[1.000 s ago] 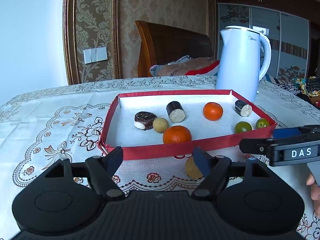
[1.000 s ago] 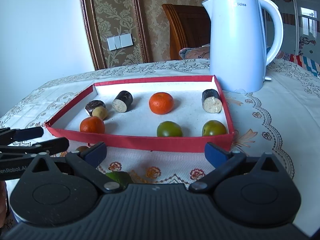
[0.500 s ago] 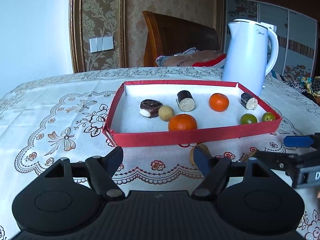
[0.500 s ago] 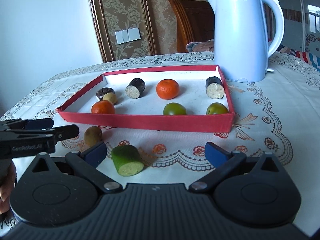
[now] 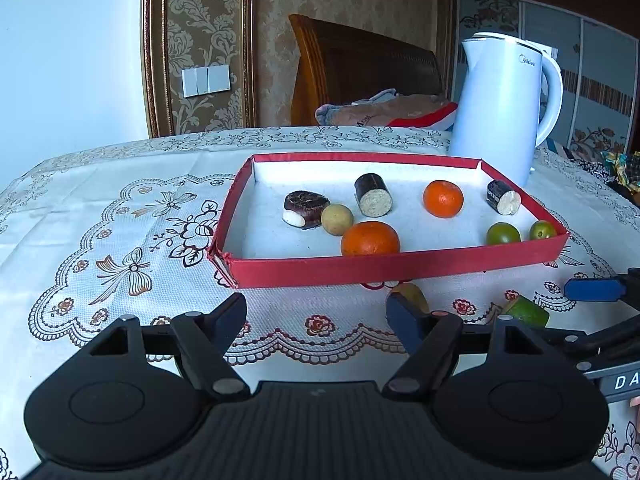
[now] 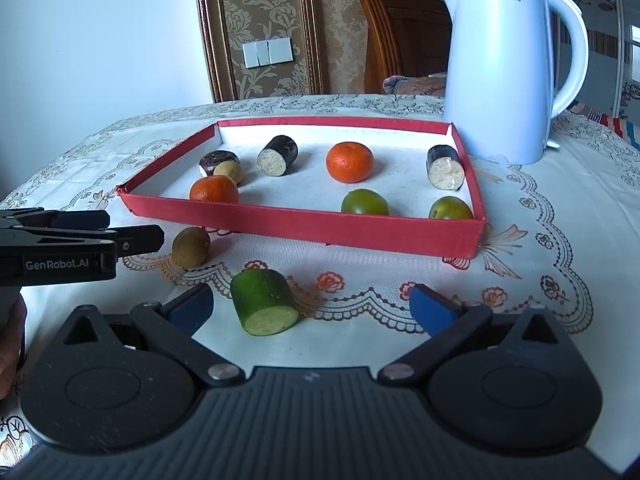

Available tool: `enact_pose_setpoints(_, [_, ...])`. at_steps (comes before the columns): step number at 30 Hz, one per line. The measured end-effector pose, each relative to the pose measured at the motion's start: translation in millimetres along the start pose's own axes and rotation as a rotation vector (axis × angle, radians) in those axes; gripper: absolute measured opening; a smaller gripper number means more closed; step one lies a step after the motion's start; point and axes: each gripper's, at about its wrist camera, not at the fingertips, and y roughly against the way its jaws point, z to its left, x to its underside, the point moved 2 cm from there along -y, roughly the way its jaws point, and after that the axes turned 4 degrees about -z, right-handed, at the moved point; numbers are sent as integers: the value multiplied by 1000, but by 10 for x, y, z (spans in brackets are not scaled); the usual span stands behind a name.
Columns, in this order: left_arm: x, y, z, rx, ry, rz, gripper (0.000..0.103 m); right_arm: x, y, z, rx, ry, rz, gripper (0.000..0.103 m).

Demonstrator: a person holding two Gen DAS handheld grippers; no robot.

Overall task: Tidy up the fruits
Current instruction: 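Position the left tool around the brown kiwi-like fruit while the right tool surrounds the green cucumber piece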

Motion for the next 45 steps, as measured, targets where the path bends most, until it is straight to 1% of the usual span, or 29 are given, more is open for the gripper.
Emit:
enact_pose_setpoints(8, [5, -8, -10, 5, -4, 6, 77, 14, -107, 96, 65, 57, 59, 103])
enact_pose_setpoints(11, [6, -1, -23, 19, -9, 4, 77, 17, -109, 109, 72, 67, 57, 103])
enact_pose_setpoints(14, [8, -15, -24, 15, -9, 11, 77, 19, -104, 108, 74, 67, 52, 103])
enact_pose_setpoints(16, [11, -31, -8, 14, 1, 21, 77, 20, -89, 114, 66, 71, 42, 95])
enact_pose_setpoints(21, [10, -26, 11, 20, 12, 22, 77, 10, -74, 123, 51, 74, 33, 87])
enact_pose_setpoints(23, [8, -12, -6, 27, 3, 13, 77, 6, -65, 113, 58, 68, 27, 84])
enact_pose_setpoints(24, [7, -2, -15, 32, 0, 7, 77, 5, -59, 103, 64, 62, 23, 81])
enact_pose_setpoints(25, [4, 13, -33, 37, -4, -1, 77, 2, -54, 92, 68, 55, 20, 81])
enact_pose_setpoints(26, [3, 21, -43, 41, -8, -6, 77, 4, -52, 76, 91, 47, 18, 82])
enact_pose_setpoints(28, [1, 36, -70, 45, -18, -16, 77, -8, -27, 32, 131, 23, 1, 91])
enact_pose_setpoints(29, [-1, 43, -74, 46, -18, -20, 77, -16, -8, 0, 150, 10, -12, 93])
enact_pose_setpoints(30, [-4, 49, -77, 48, -15, -25, 77, -22, 5, -31, 171, -1, -21, 101])
enact_pose_setpoints(31, [-9, 53, -80, 50, -10, -29, 77, -23, 13, -65, 182, -15, -26, 103])
enact_pose_setpoints(34, [-31, 21, -124, 61, -3, -26, 77, -19, -27, -96, 145, -22, 4, 103])
enact_pose_setpoints(36, [-28, -21, -169, 54, -15, -9, 77, -16, -21, -68, 152, -4, 0, 103])
enact_pose_setpoints(39, [-23, -81, -241, 38, -47, 8, 77, -13, -37, -79, 144, -8, 10, 103])
enact_pose_setpoints(45, [-33, -136, -271, 52, -29, 34, 80, 1, -62, -65, 138, -4, 34, 103])
